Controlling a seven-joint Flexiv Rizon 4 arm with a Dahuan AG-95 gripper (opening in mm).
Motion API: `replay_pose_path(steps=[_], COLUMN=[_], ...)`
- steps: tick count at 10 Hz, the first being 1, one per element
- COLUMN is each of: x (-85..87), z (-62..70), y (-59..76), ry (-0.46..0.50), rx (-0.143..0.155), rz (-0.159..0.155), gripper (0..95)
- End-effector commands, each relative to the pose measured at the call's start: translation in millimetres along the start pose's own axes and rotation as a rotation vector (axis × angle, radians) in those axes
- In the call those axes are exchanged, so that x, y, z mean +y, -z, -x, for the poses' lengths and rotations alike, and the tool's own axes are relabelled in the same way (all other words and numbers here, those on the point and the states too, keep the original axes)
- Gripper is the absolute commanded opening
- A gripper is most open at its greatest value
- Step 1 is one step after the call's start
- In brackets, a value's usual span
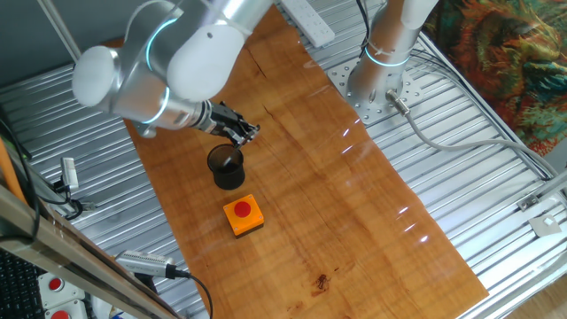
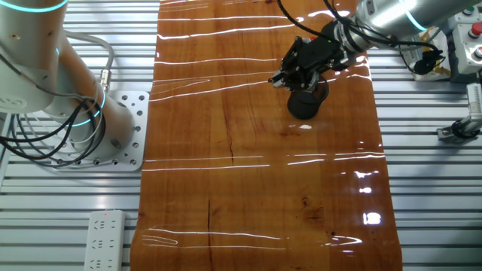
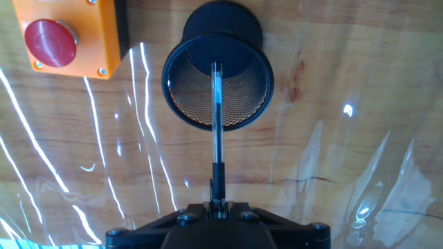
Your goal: Put the pen into the pen holder
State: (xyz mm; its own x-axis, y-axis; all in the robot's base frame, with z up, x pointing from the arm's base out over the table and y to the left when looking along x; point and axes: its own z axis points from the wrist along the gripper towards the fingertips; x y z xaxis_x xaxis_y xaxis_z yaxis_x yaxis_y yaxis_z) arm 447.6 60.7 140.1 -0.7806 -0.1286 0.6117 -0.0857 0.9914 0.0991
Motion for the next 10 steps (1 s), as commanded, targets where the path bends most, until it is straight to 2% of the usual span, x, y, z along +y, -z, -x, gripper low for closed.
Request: replay_pose_path(steps=[1, 6, 10], x=[-0.4, -1.5, -1.0], z=[0.6, 6.5, 10.4], y=[-1.9, -5.8, -1.2], ry=[0.001, 0.003, 0.005], rx=[0.003, 0.024, 0.03], rz=[0.0, 0.0, -0.003], gripper=[0.0, 0.0, 0.0])
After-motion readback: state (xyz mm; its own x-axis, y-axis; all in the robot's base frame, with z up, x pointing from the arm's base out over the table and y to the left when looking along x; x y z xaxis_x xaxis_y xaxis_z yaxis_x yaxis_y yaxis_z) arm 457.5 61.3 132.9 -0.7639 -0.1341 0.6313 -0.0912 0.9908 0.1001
